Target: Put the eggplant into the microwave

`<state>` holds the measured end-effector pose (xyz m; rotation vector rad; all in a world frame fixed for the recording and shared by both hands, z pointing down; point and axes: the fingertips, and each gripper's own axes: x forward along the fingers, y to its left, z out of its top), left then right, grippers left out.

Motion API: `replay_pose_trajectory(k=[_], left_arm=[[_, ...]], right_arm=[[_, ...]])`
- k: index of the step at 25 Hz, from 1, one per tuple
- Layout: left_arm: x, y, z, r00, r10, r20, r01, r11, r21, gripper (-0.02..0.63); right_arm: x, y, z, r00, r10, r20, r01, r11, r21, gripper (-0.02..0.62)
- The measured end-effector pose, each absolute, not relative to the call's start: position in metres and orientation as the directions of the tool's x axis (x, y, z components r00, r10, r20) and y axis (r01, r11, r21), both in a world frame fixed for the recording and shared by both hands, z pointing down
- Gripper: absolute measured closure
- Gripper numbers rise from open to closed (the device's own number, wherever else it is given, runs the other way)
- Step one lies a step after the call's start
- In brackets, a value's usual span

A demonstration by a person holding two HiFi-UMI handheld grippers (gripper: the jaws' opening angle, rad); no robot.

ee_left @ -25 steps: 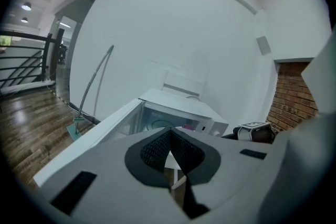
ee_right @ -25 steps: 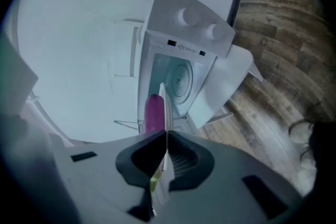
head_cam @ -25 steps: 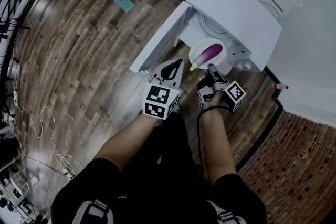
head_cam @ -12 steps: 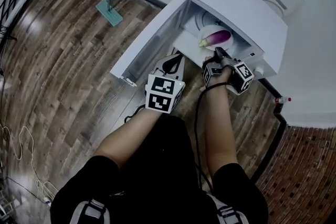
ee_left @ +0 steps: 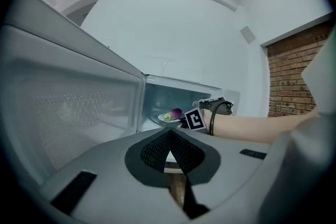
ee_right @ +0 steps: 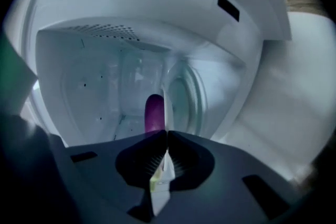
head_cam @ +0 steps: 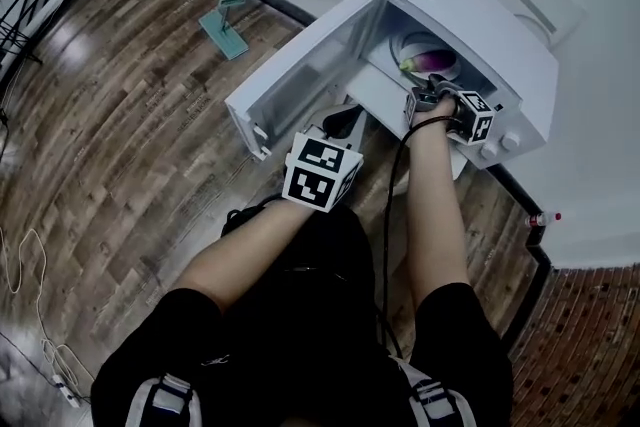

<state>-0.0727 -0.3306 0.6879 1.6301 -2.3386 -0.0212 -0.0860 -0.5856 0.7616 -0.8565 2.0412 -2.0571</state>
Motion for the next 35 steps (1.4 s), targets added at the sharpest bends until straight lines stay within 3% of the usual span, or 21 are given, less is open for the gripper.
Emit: replay_pose_trajectory(k=[6,16,22,26,27,29,32,35], left_arm=[[-0.08,-0.314,0.698,-0.362,-0.9,0.242,-0.893,0.41,0.187,0.606],[-0.073,-0.306,0.707,-0.375,-0.887,0.271,-0.882,0.431,0.191,0.606],[-0.071,-0.309,0.703,-0.368,-0.89,0.269,-0.889,0.421,0.179,0.606],[-0.071,-0.311,0.705,-0.366,-0.892,0.267,-0.888,0.42,0.185,0.606],[-0.07,-0.312,0.705,-0.365,-0.892,0.266,-0.889,0.419,0.186,0.606],[-0.068,-0.314,0.705,-0.362,-0.894,0.264,-0.89,0.415,0.187,0.606],[-0.065,-0.319,0.706,-0.352,-0.899,0.259,-0.896,0.404,0.185,0.606],[-0.066,-0.327,0.708,-0.345,-0.906,0.246,-0.901,0.393,0.183,0.606]], right_arm=[[-0.098,-0.607,0.767,-0.805,-0.492,0.331,-0.365,-0.028,-0.931,0.572],[-0.099,-0.614,0.768,-0.707,-0.535,0.463,-0.645,0.219,-0.732,0.546],[-0.086,-0.613,0.762,-0.572,-0.671,0.471,-0.815,0.402,-0.417,0.472],[-0.073,-0.608,0.753,-0.571,-0.72,0.396,-0.814,0.43,-0.391,0.425],[-0.069,-0.606,0.753,-0.579,-0.719,0.385,-0.804,0.426,-0.415,0.426],[-0.06,-0.597,0.754,-0.621,-0.687,0.377,-0.764,0.423,-0.487,0.581],[-0.049,-0.574,0.75,-0.715,-0.626,0.311,-0.676,0.506,-0.535,0.581],[-0.033,-0.547,0.741,-0.772,-0.6,0.211,-0.624,0.65,-0.434,0.583]])
